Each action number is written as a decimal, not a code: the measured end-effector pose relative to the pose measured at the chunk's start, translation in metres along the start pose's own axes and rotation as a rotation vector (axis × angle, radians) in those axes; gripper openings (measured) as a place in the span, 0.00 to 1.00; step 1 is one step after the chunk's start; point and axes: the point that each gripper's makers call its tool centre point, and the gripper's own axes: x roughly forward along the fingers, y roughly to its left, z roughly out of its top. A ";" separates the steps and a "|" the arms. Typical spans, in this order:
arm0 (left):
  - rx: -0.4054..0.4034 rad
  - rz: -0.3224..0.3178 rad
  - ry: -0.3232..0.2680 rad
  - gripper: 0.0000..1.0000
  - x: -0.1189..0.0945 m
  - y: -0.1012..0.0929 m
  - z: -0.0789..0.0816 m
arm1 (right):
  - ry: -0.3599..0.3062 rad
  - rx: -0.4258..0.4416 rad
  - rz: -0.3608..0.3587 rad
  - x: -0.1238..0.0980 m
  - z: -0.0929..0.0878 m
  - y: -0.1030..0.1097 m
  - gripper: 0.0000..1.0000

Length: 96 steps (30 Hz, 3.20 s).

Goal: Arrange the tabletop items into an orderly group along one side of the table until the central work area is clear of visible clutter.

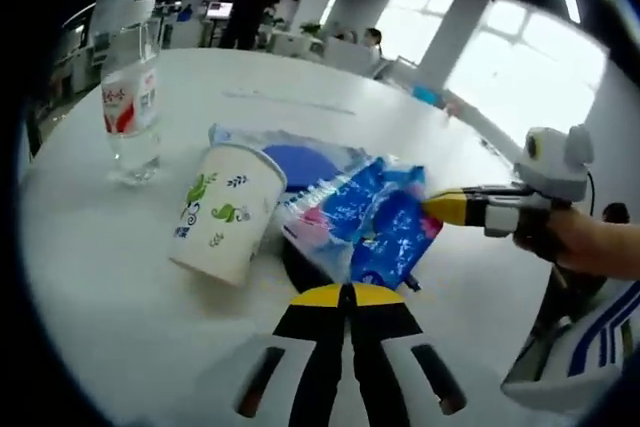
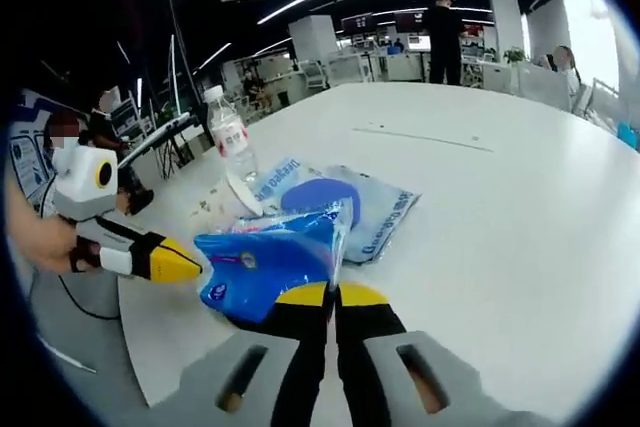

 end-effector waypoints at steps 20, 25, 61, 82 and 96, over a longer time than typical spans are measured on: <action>0.071 -0.075 -0.019 0.00 -0.025 -0.023 0.018 | -0.076 0.042 -0.096 -0.056 0.006 0.020 0.00; 0.092 -0.102 -0.023 0.00 -0.032 -0.030 0.022 | -0.086 0.034 -0.129 -0.072 0.007 0.027 0.00; 0.162 -0.137 -0.062 0.00 0.010 -0.106 0.075 | -0.143 0.076 -0.215 -0.130 0.021 -0.044 0.00; 0.239 -0.108 -0.028 0.00 0.066 -0.126 0.096 | -0.147 0.093 -0.189 -0.127 0.029 -0.106 0.00; 0.235 -0.107 0.027 0.00 0.103 -0.118 0.092 | -0.104 0.103 -0.174 -0.103 0.022 -0.139 0.00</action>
